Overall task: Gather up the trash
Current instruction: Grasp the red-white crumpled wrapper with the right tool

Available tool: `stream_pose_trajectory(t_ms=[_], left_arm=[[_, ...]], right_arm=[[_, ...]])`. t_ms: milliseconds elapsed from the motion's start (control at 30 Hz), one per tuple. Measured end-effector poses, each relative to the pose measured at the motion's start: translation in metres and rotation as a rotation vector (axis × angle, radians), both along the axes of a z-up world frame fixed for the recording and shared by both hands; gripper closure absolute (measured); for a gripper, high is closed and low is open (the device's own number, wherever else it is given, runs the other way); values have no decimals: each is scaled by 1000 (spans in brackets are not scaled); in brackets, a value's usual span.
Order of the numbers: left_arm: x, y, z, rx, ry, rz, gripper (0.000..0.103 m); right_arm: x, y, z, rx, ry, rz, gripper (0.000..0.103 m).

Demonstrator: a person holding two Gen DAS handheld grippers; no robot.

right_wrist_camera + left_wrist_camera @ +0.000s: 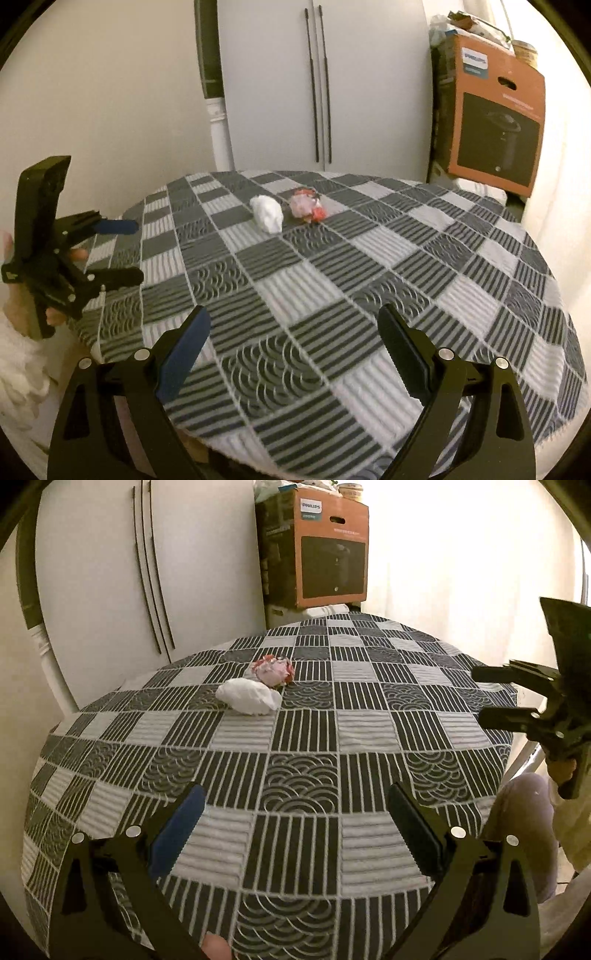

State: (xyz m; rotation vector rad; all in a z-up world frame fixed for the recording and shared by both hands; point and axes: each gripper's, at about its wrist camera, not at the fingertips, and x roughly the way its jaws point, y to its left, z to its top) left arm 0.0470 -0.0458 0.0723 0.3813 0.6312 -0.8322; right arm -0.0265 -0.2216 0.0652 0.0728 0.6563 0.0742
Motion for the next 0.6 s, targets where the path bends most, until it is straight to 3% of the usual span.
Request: stream_pose_trajectory(t_ms=[367,433,600], left_arm=[[39,-2,1,7,14,-10,6],[49,1,-2,11,22,-4,6],[70,6,-8,17,43,16,6]], right_arm=[[107,-10,-9,28,88,7,16],[124,-10,-12,24,106,8,23],[175,-14,-19,52,144,10,27]])
